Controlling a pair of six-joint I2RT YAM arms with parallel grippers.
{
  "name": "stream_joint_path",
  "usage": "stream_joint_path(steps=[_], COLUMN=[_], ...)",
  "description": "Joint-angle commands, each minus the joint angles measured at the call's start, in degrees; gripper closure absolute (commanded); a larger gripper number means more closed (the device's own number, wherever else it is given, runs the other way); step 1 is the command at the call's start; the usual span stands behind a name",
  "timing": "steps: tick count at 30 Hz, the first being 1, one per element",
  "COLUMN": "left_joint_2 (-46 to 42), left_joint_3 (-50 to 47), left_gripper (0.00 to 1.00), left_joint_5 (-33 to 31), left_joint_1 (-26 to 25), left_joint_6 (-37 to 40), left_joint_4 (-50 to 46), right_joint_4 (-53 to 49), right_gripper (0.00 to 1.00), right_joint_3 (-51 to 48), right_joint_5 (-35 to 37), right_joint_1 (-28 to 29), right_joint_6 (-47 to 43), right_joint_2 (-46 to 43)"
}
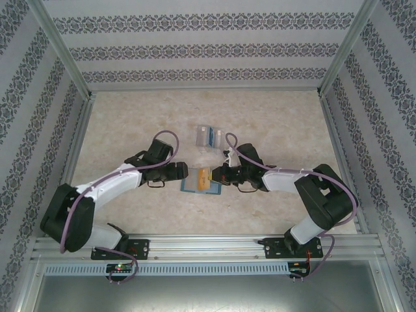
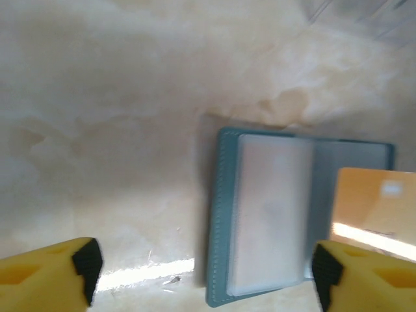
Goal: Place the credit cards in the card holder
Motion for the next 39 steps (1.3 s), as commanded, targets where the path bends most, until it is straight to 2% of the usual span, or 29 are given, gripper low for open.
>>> stream_joint_path(steps=[1, 5, 10, 25, 34, 39], left_joint_2=[2.3, 3.1, 5.9, 13.7, 15.2, 15.6], left_joint_3=[1.9, 1.4, 1.8, 4.1, 4.1, 4.3], left_gripper=[0.25, 0.39, 0.44, 0.66, 0.71, 0.72], left_joint_5=[2.2, 3.7, 6.4, 6.6, 7.6, 7.8], left_joint_1=[-0.7, -0.8, -0.7, -0.7, -0.7, -0.7], left_joint_6=[2.0, 1.9, 3.3, 3.4, 2.5, 2.4], left_joint_4=[-3.2, -1.1, -2.0, -1.4, -1.0, -1.2], right_joint_4=[-3.6, -3.0, 0.8, 5.6, 8.0, 9.4], right_gripper=[1.00, 1.00, 1.00, 1.00, 1.00, 1.00], right_joint_3=[0.8, 0.7, 0.2, 2.0, 2.0, 1.7], right_joint_5=[-1.1, 0.7, 1.8, 2.5, 4.5, 8.1], right_joint_1=[-0.1, -0.2, 0.1, 1.2, 3.0, 3.5], right_joint_6=[-1.5, -0.2, 4.8, 7.7, 8.8, 10.4], right_joint_2=[2.0, 3.7, 4.6, 9.0, 11.4, 10.7])
